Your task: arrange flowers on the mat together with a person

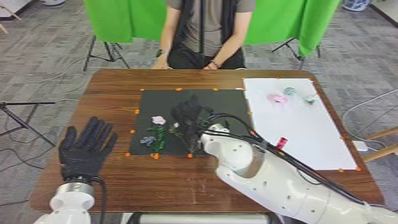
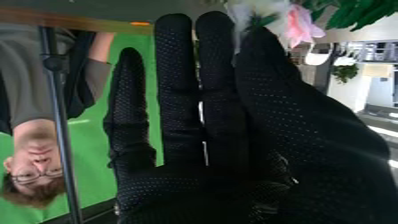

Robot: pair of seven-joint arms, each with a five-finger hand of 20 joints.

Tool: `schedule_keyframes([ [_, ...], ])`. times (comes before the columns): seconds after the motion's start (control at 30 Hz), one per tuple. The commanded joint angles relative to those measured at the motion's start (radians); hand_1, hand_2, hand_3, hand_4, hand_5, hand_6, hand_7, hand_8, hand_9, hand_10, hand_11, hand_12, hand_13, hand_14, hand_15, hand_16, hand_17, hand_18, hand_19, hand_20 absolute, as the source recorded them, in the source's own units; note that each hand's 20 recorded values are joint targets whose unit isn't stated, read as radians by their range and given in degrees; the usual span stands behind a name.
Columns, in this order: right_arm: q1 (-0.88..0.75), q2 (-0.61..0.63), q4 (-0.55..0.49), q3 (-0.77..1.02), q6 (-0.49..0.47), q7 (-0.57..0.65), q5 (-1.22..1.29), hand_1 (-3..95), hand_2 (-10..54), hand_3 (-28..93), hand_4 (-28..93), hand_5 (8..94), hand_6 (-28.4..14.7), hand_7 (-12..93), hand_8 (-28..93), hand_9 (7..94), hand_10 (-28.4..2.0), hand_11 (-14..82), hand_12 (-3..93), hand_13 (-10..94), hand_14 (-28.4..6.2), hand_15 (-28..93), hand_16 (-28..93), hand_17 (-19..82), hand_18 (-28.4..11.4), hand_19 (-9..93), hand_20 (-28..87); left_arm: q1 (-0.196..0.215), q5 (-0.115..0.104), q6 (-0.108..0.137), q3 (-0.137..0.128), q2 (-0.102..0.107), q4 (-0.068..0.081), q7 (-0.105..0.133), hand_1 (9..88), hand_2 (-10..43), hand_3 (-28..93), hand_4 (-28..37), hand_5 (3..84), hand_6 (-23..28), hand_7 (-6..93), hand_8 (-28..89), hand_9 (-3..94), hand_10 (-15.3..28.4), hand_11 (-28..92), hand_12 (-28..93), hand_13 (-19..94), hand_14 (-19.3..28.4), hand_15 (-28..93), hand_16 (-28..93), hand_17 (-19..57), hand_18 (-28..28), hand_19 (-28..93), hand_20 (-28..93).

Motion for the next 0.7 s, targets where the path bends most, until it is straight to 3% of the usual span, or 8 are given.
schedule_keyframes([
  [0.03,-0.011,-0.003,-0.018,0.015,-0.025,0.012,-0.013,57.0,-9.5,71,-28,59.0,0.8,24,-15,70.2,-8.8,14.3,31.6,60,-7.2,34,33,23,-19.5,67,21,0.013,-0.020,0.002,-0.002,-0.003,0.000,0.001,26.1,17.4,69,-28.3,47.9,9.3,12.2,-10,39.3,13.4,18,5,29,13.8,25,-7,-6.5,14.6,39,8],
  [0.33,-0.027,0.001,-0.037,0.026,-0.042,0.019,-0.010,54.2,-9.5,76,-28,50.8,-0.9,21,-14,61.2,-12.0,22.1,18.3,58,-8.4,38,28,21,-20.1,67,18,0.012,-0.026,0.001,-0.008,-0.013,0.003,-0.006,25.4,17.7,69,-28.3,47.7,9.2,12.3,-10,39.4,13.4,18,5,30,13.8,25,-8,-6.4,14.6,39,8],
  [0.57,-0.027,0.003,-0.041,0.024,-0.012,0.025,0.013,47.3,-9.5,76,-28,61.4,-0.8,25,-15,63.0,-13.5,20.7,17.9,58,-10.5,41,21,21,-20.2,66,18,0.011,-0.033,0.009,-0.004,-0.016,0.004,-0.005,25.1,17.7,70,-28.3,47.8,9.2,12.5,-10,39.6,13.5,18,5,30,13.8,25,-8,-6.4,14.7,39,8],
  [0.7,-0.018,0.001,-0.036,0.013,0.032,0.026,0.019,44.5,-9.5,78,-28,58.5,-1.5,23,-15,60.8,-14.1,18.5,17.2,56,-11.3,43,20,21,-20.6,67,17,0.003,-0.030,0.008,0.001,-0.016,0.006,-0.011,25.1,17.7,70,-28.3,47.8,9.2,12.7,-10,39.9,13.6,19,5,30,13.8,25,-7,-6.5,14.7,39,8],
])
